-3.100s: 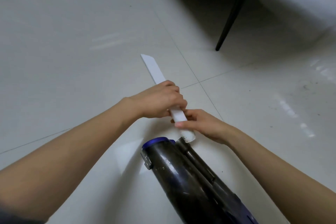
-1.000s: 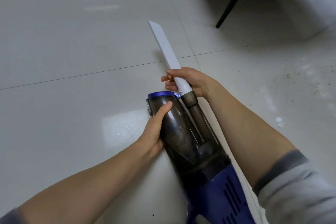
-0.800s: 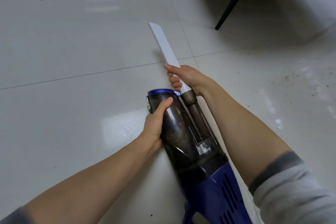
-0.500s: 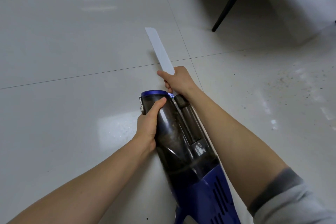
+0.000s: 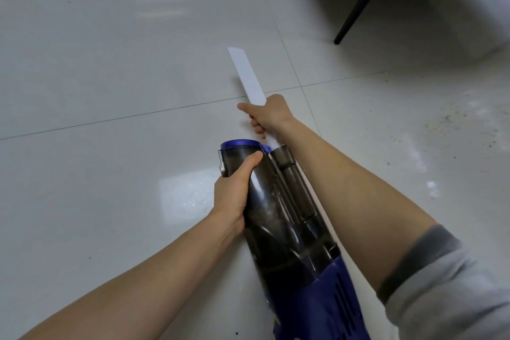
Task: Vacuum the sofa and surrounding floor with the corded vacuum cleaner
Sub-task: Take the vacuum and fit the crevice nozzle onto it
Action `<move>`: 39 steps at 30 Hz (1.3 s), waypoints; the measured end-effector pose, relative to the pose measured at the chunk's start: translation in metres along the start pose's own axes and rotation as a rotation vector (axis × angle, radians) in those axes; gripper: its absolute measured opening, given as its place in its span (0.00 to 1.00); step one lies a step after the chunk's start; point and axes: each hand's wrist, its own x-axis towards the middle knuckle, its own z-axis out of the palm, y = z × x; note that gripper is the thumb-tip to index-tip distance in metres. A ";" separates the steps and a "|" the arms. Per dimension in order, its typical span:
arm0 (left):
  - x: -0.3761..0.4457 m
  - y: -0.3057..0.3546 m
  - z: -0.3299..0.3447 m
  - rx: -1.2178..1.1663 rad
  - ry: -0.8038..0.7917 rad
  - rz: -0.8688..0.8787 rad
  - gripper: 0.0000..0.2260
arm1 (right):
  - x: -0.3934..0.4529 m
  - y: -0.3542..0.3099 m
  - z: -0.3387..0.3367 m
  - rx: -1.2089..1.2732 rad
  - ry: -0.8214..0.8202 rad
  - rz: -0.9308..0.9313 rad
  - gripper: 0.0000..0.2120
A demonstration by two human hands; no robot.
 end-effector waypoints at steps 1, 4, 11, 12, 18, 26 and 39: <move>0.000 0.001 0.001 0.003 -0.003 -0.002 0.20 | 0.001 0.001 -0.001 -0.023 0.036 -0.023 0.16; 0.003 0.003 0.005 0.014 -0.011 -0.004 0.21 | 0.006 0.002 0.000 -0.107 0.169 -0.061 0.13; 0.003 0.001 0.004 0.051 -0.010 0.003 0.21 | 0.006 0.008 0.004 -0.408 0.314 -0.103 0.12; 0.004 0.002 0.003 0.056 -0.014 0.004 0.21 | 0.007 0.006 0.003 -0.417 0.288 -0.089 0.11; 0.007 0.009 0.004 0.071 -0.006 0.021 0.20 | 0.010 -0.010 -0.003 -0.020 0.018 0.099 0.10; 0.007 0.006 0.004 0.000 -0.032 -0.002 0.21 | 0.011 -0.010 -0.006 -0.072 0.036 0.074 0.11; 0.009 0.003 -0.001 -0.005 -0.075 -0.011 0.22 | 0.014 -0.006 -0.017 0.031 -0.166 0.058 0.19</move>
